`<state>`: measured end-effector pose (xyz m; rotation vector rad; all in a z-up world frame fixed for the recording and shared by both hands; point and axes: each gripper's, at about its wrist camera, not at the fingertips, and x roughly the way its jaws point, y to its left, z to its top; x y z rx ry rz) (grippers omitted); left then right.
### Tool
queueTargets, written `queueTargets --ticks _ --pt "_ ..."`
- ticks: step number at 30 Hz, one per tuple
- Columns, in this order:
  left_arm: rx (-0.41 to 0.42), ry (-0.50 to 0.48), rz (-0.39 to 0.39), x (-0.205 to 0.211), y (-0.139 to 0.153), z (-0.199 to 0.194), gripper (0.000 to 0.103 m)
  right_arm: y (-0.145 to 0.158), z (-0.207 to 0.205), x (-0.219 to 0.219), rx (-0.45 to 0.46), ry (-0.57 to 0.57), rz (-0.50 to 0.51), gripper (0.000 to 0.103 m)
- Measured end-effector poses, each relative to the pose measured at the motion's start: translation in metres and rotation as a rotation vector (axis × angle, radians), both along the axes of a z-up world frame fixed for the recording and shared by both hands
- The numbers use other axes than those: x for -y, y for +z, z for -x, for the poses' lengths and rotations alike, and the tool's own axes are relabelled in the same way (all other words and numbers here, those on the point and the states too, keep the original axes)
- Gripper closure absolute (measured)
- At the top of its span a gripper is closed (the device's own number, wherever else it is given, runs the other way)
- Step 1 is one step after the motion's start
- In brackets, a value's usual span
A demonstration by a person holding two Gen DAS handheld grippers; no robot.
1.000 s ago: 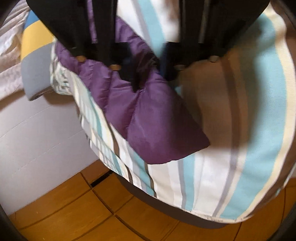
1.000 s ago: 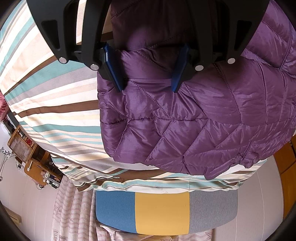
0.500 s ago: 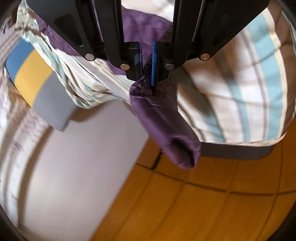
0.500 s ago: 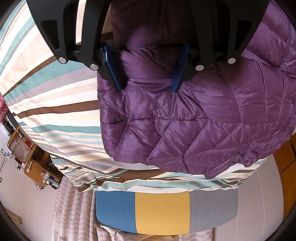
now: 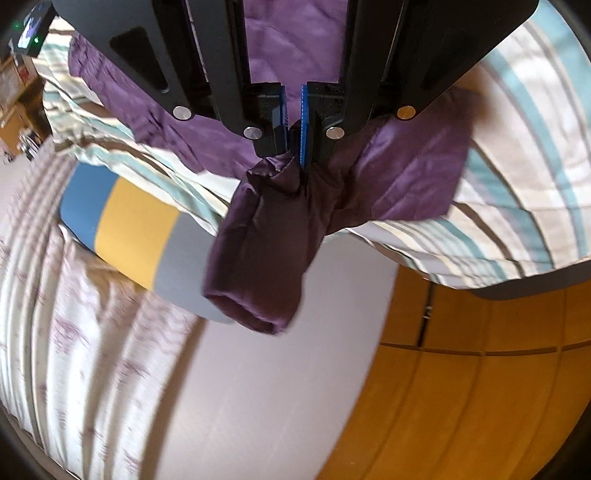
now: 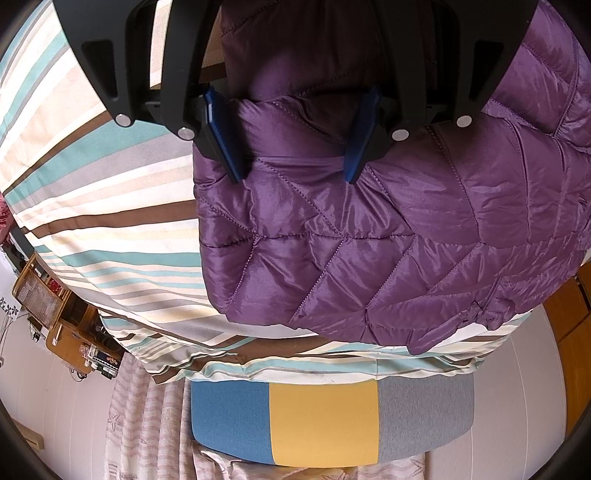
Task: Fold large clothes
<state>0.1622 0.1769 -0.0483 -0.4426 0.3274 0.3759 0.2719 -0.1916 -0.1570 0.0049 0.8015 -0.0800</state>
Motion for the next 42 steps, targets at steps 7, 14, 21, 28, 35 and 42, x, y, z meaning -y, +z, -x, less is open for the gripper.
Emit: queueTargets --ticks 7,14,21,28,35,42 --pt "-0.019 -0.126 -0.043 0.060 -0.004 -0.021 0.098 0.000 0.000 0.001 0.001 0.005 -0.010 0.045" --pt "-0.045 -0.266 -0.079 0.117 -0.009 -0.044 0.098 0.000 0.000 0.002 0.001 0.005 -0.011 0.044" --pt "-0.110 -0.400 -0.116 0.170 -0.023 -0.068 0.098 0.000 0.000 0.001 0.001 0.006 -0.012 0.044" --pt "-0.222 -0.491 -0.118 0.204 -0.052 -0.091 0.098 0.000 0.000 0.001 0.001 0.006 -0.014 0.044" --pt "-0.272 -0.561 -0.085 0.207 -0.059 -0.085 0.016 0.000 -0.001 0.000 0.001 0.008 -0.017 0.043" --pt "-0.232 -0.607 0.009 0.191 -0.053 -0.052 0.007 0.000 -0.001 0.000 0.001 0.009 -0.018 0.043"
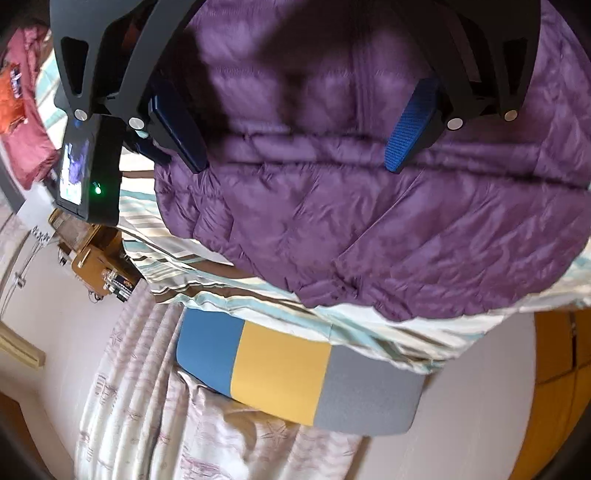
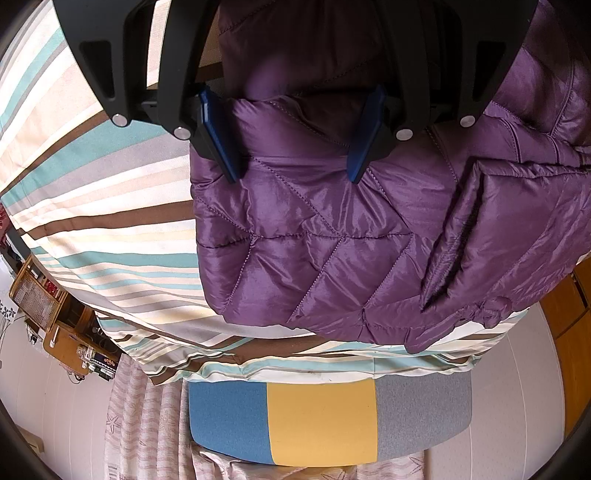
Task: Fold large clothes
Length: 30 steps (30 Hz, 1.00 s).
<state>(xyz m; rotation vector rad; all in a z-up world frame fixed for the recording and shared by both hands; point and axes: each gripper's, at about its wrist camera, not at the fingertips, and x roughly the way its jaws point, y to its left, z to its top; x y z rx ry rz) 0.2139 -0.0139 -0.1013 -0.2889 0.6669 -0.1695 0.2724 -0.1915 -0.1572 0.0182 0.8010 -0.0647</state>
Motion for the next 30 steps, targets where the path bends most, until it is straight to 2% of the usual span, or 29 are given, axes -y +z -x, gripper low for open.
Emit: queueTargets --ticks 4,6,10,14,17,20,22,26,30 --pt "-0.034 0.113 0.062 -0.036 0.001 0.006 0.006 0.001 0.001 0.002 0.009 0.013 -0.034 0.038" --pt "-0.058 0.190 0.073 -0.060 0.002 0.006 0.006 0.004 0.002 0.006 0.019 0.026 -0.067 0.026" --pt "-0.066 0.317 0.050 -0.108 0.013 0.004 0.007 0.020 0.009 -0.002 0.061 0.060 -0.050 0.023" --pt "-0.090 0.398 -0.040 -0.143 0.021 -0.010 0.007 0.057 0.025 -0.027 0.190 0.160 -0.057 0.025" --pt "-0.119 0.409 -0.130 -0.153 0.020 -0.027 0.009 0.076 0.018 -0.064 0.210 0.280 -0.066 0.034" --pt "-0.157 0.377 -0.176 -0.158 0.013 -0.045 0.016 0.074 -0.006 -0.100 0.145 0.357 -0.070 0.046" --pt "-0.173 0.371 -0.200 -0.160 0.004 -0.054 0.018 0.066 -0.022 -0.111 0.110 0.352 -0.081 0.048" --pt "-0.204 0.373 -0.221 -0.166 -0.017 -0.064 0.020 0.040 -0.043 -0.108 0.032 0.295 -0.133 0.049" --pt "-0.205 0.378 -0.245 -0.172 -0.031 -0.069 0.019 0.020 -0.048 -0.109 0.020 0.301 -0.147 0.048"
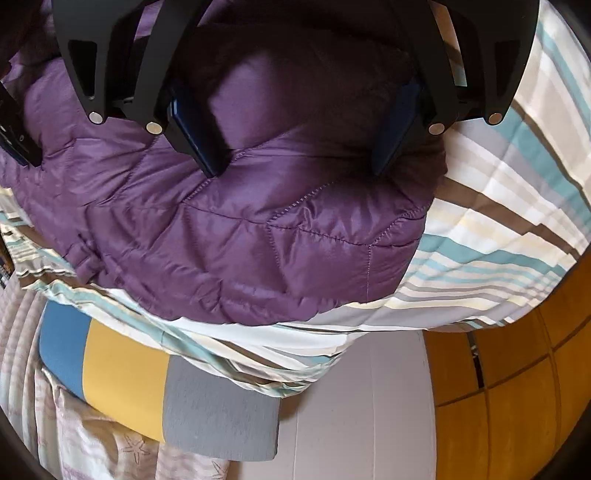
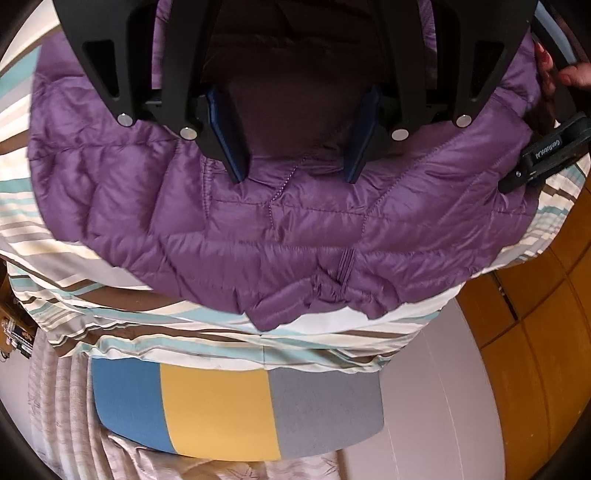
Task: Fold large clothes
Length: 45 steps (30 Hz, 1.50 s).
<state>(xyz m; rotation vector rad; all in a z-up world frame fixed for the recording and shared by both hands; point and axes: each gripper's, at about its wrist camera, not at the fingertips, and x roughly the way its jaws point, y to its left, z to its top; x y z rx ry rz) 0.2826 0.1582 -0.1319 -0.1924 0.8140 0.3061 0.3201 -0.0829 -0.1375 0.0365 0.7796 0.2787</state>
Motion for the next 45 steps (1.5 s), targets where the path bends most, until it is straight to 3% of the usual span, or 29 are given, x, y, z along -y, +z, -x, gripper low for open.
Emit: queueTargets --ticks 5,9,12,15,18,23,25,27,34,36,39,42,45 --pt "-0.029 0.017 -0.009 -0.002 -0.007 -0.006 0.019 -0.014 -0.005 -0.017 -0.002 0.000 0.107 0.048" --pt "-0.043 0.012 -0.044 0.004 -0.002 -0.006 0.019 -0.018 -0.005 -0.014 0.002 -0.001 0.100 0.048" --pt "-0.050 0.038 -0.103 0.015 0.014 0.006 0.013 -0.017 -0.005 -0.015 0.007 -0.001 0.102 0.047" --pt "0.058 0.012 -0.043 0.031 0.037 0.024 0.013 -0.017 -0.004 -0.015 0.012 -0.002 0.098 0.047" --pt "0.065 -0.048 -0.011 0.051 0.046 0.012 0.013 -0.016 -0.003 -0.016 0.016 -0.003 0.099 0.047" --pt "-0.008 -0.077 -0.065 0.071 0.028 -0.030 0.013 -0.015 -0.003 -0.016 0.017 -0.004 0.096 0.047" --pt "-0.040 -0.076 -0.038 0.065 0.009 -0.042 0.012 -0.015 -0.003 -0.016 0.016 -0.004 0.094 0.047" --pt "-0.036 -0.070 0.031 0.055 -0.003 -0.046 0.011 -0.015 -0.003 -0.015 0.016 -0.003 0.090 0.046" --pt "-0.005 -0.071 0.047 0.053 -0.006 -0.042 0.011 -0.002 0.002 -0.011 0.006 0.018 0.044 0.044" --pt "0.002 -0.071 0.052 0.052 -0.006 -0.041 0.011 0.015 0.007 -0.008 0.035 0.046 -0.023 0.044" --pt "0.007 -0.072 0.058 0.052 -0.006 -0.040 0.011 0.035 0.006 -0.024 0.098 0.094 -0.010 0.044" --pt "0.021 -0.071 0.076 0.049 -0.005 -0.035 0.011 0.025 -0.012 -0.040 0.045 0.115 0.014 0.045" --pt "0.028 -0.067 0.087 0.048 -0.006 -0.034 0.011 -0.003 -0.030 -0.051 0.006 0.111 0.063 0.044"
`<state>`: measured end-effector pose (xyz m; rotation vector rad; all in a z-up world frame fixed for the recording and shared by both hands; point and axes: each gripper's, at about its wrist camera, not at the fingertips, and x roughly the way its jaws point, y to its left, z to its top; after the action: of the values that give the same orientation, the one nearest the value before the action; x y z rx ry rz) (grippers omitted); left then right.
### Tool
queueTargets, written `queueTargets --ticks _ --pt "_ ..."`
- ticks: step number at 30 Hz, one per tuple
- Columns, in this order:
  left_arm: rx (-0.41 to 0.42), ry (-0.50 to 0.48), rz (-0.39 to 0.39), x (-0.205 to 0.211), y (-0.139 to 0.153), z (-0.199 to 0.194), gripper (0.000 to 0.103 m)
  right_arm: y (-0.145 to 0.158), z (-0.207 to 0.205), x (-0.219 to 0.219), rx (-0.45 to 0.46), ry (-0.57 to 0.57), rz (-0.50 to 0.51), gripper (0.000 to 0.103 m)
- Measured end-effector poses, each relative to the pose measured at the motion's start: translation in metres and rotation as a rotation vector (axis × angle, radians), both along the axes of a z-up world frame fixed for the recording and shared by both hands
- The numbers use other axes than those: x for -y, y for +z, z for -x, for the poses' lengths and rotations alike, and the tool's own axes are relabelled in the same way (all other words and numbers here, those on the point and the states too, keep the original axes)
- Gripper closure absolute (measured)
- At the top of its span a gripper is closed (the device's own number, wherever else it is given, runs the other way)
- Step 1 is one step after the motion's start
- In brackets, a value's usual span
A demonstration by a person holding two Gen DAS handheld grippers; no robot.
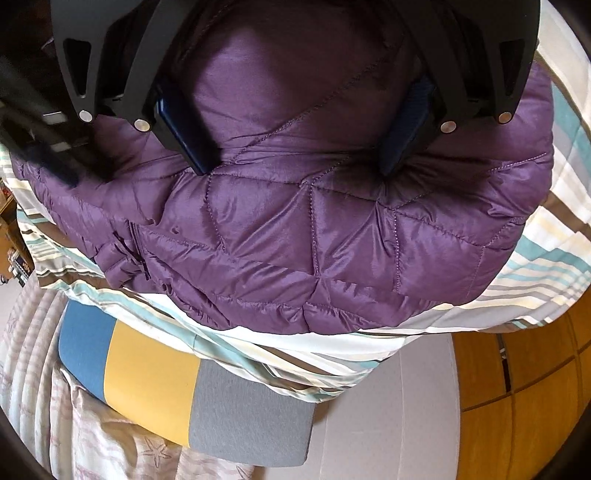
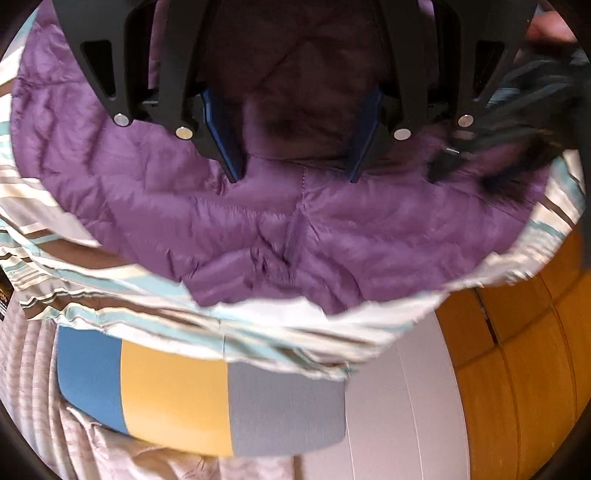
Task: Fold large clothes
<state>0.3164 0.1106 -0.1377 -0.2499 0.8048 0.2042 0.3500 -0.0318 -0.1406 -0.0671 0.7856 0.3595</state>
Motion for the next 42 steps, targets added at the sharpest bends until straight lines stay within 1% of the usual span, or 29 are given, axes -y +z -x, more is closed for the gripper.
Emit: queueTargets --ticks 3,8,10,11,12,13,15,16,18,20,22,24,26,27,28,30,32,33,34,35,36,37,39,42 --pt "-0.003 0.001 -0.007 0.002 -0.001 -0.001 0.011 -0.010 -0.006 0.002 -0.008 -0.010 -0.006 0.044" --pt "-0.005 0.001 -0.016 0.004 -0.001 -0.001 0.011 -0.010 -0.003 0.002 0.005 -0.012 -0.001 0.043" --pt "-0.015 -0.001 -0.034 0.007 0.002 -0.001 0.008 -0.009 -0.002 0.004 0.003 -0.008 -0.014 0.041" --pt "-0.026 -0.004 -0.035 0.007 0.004 -0.001 0.008 -0.006 -0.001 0.008 -0.002 -0.002 -0.029 0.038" --pt "-0.041 -0.007 -0.040 0.007 0.010 0.002 0.008 0.000 0.003 0.014 -0.005 0.015 -0.071 0.034" --pt "-0.040 -0.008 -0.047 0.007 0.016 0.005 0.008 0.006 0.006 0.021 0.004 0.018 -0.102 0.034" --pt "0.014 0.000 -0.078 0.003 0.035 0.011 0.008 0.023 0.010 0.042 0.054 -0.018 -0.167 0.034" --pt "0.037 0.008 -0.083 0.002 0.041 0.011 0.008 0.029 0.008 0.050 0.062 -0.035 -0.185 0.034" --pt "0.075 0.027 -0.083 -0.005 0.056 0.000 0.008 0.041 -0.006 0.070 0.078 -0.100 -0.191 0.035" --pt "0.068 0.043 -0.098 -0.009 0.067 -0.024 0.008 0.047 -0.023 0.082 0.079 -0.153 -0.166 0.038" --pt "0.046 0.047 -0.119 -0.011 0.068 -0.051 0.008 0.052 -0.045 0.092 0.075 -0.195 -0.134 0.039" --pt "0.020 0.055 -0.141 -0.012 0.065 -0.075 0.008 0.054 -0.067 0.095 0.067 -0.214 -0.113 0.040" --pt "-0.012 0.067 -0.148 -0.012 0.058 -0.096 0.013 0.052 -0.080 0.094 0.060 -0.208 -0.102 0.041" --pt "-0.035 0.070 -0.144 -0.013 0.052 -0.108 0.013 0.050 -0.091 0.087 0.051 -0.191 -0.078 0.041" --pt "-0.061 0.074 -0.136 -0.014 0.045 -0.119 0.013 0.048 -0.096 0.083 0.041 -0.173 -0.060 0.044" --pt "-0.111 0.084 -0.128 -0.015 0.029 -0.135 0.013 0.039 -0.108 0.072 0.012 -0.136 -0.043 0.049" --pt "-0.135 0.092 -0.130 -0.019 0.015 -0.141 0.013 0.023 -0.124 0.061 -0.042 -0.134 0.008 0.050" --pt "-0.142 0.103 -0.130 -0.022 0.007 -0.143 0.013 0.011 -0.132 0.059 -0.069 -0.144 0.054 0.050" --pt "-0.147 0.115 -0.131 -0.025 0.002 -0.142 0.013 0.000 -0.137 0.059 -0.080 -0.153 0.083 0.050" --pt "-0.143 0.126 -0.122 -0.027 -0.002 -0.140 0.013 -0.006 -0.137 0.060 -0.078 -0.166 0.079 0.050" --pt "-0.130 0.144 -0.123 -0.029 -0.004 -0.136 0.013 -0.010 -0.135 0.065 -0.068 -0.194 0.044 0.050" --pt "-0.128 0.154 -0.131 -0.028 -0.005 -0.135 0.013 -0.012 -0.133 0.067 -0.058 -0.211 0.038 0.050" --pt "-0.141 0.164 -0.160 -0.025 -0.006 -0.136 0.012 -0.015 -0.130 0.062 -0.032 -0.222 0.063 0.049" --pt "-0.170 0.177 -0.213 -0.021 -0.010 -0.142 0.010 -0.020 -0.139 0.062 -0.054 -0.219 0.057 0.045"
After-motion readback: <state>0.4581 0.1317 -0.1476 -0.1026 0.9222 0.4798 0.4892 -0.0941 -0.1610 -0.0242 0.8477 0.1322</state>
